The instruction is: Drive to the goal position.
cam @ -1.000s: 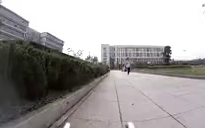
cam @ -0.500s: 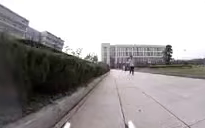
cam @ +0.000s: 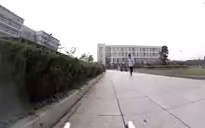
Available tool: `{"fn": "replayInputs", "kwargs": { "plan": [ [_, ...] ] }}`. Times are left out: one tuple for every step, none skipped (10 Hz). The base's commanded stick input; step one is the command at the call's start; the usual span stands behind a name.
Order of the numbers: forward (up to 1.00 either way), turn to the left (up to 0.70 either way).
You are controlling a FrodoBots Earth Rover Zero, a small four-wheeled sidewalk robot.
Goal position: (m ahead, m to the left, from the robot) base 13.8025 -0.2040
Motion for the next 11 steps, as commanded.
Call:
{"fn": "replayInputs", "kwargs": {
  "plan": [
    [0.60, -0.15],
    [0.60, -0.15],
    [0.60, -0.08],
    [0.60, 0.00],
    [0.60, 0.00],
    [0.60, 0.00],
    [0.60, 0.00],
    [0.60, 0.00],
    [0.60, 0.00],
    [0.60, 0.00],
    [0.60, 0.00]
  ]
}}
